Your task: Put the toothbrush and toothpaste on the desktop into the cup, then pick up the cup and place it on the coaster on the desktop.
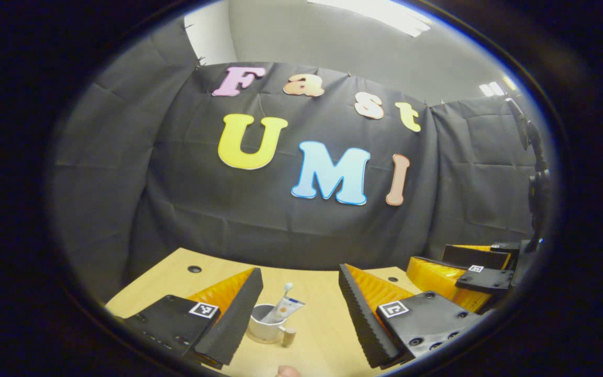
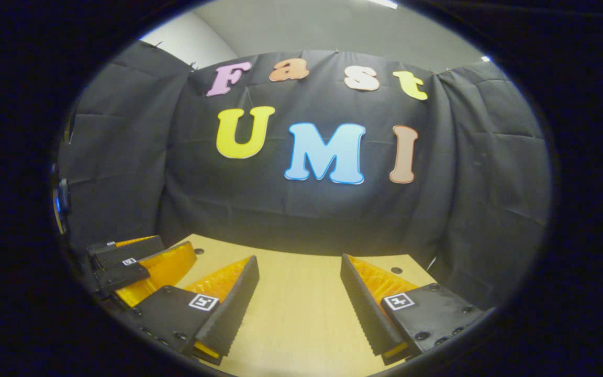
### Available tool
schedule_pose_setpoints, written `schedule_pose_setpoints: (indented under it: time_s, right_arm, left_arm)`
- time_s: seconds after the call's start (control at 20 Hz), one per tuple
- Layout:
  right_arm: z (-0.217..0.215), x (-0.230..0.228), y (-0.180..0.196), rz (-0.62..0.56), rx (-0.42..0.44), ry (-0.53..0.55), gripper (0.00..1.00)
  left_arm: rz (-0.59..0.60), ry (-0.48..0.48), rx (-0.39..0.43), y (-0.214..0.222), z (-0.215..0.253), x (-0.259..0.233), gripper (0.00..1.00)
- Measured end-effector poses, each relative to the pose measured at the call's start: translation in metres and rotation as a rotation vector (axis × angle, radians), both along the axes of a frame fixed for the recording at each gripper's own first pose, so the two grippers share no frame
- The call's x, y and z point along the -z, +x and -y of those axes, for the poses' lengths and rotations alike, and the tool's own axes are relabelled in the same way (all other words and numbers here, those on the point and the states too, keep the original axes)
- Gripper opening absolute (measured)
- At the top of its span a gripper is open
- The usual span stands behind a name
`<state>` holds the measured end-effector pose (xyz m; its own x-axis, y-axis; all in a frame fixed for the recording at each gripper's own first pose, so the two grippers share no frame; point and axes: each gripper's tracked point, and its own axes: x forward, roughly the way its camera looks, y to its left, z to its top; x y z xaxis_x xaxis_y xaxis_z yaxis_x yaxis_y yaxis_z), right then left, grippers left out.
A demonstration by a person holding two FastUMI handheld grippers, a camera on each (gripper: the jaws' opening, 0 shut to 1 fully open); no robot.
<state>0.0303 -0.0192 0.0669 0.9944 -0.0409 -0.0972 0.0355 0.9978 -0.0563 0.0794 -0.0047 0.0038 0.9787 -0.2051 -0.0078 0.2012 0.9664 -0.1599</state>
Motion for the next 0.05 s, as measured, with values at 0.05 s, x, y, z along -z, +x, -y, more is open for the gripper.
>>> schedule_pose_setpoints:
  time_s: [0.05]
  right_arm:
    - [0.0056, -0.0026, -0.0003, 0.017, 0.013, 0.008, 1.00]
  left_arm:
    - [0.005, 0.009, -0.007, -0.0015, 0.0002, -0.0016, 0.95]
